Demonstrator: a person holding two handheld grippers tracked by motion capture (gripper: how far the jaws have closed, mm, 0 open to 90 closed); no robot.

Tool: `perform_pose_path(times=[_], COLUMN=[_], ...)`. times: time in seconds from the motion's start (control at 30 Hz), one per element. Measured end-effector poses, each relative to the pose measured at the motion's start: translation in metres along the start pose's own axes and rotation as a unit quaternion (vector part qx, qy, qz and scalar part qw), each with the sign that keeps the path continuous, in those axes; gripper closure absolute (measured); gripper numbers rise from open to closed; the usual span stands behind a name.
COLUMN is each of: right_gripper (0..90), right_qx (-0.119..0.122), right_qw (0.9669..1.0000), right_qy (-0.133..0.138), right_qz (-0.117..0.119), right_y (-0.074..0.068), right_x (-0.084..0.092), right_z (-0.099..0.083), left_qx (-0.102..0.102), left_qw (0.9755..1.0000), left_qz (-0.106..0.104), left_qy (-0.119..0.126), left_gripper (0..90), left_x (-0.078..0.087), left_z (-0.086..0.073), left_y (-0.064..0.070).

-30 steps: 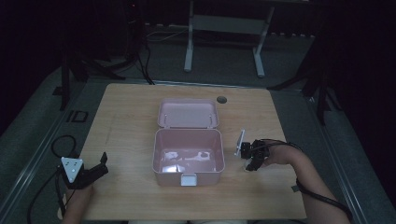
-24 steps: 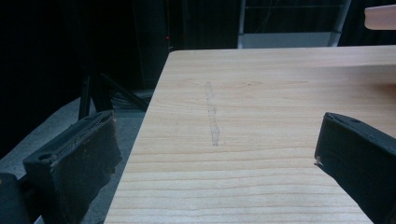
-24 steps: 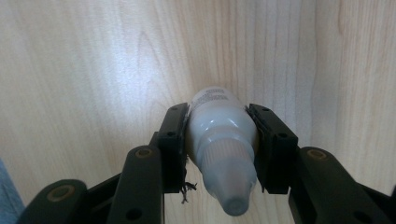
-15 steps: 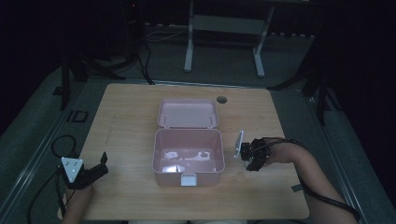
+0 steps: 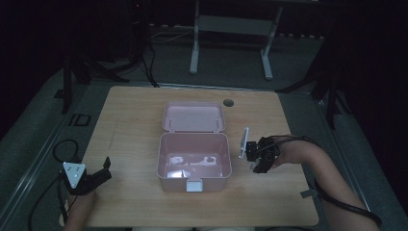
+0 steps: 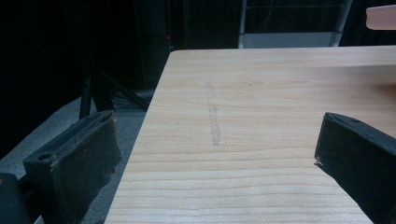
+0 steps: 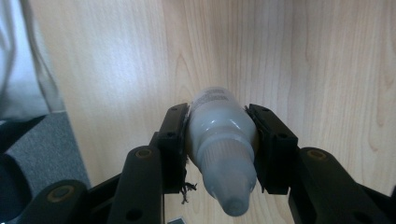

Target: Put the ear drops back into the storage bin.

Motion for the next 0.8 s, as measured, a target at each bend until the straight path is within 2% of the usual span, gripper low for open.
perform_pose_path(times=[0.33,0.53,0.8], right_gripper=[59.7,59.7,59.7], right_qx=[0.006,0.013,0.027], right_qw=[1.0000,0.9998,0.9994], right_qy=[-0.002,0.006,0.014], right_qz=[-0.007,-0.013,-0.018], right_y=[0.002,0.006,0.009], right_x=[0.031,0.047,0.060], right_z=[0.016,0.031,0.054], left_qx=[-0.001,-0.001,-0.001], left_qw=[1.0000,1.0000,1.0000], left_qz=[0.000,-0.001,-0.002], left_qy=[0.000,-0.001,-0.002], left_gripper=[0.3,0.3,0.3], left_x=[0.000,0.000,0.000], left_z=[0.000,0.000,0.000], left_y=[0.000,0.000,0.000])
Point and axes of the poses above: each handheld gripper's, and its own axes: x roughly backward along the jaws, z roughly out of its top, y roughly to its right, the point moved 10 cm from there along -x, roughly forward along the jaws, and after that the axes turned 1 degree about -x, right-handed, at the moved point
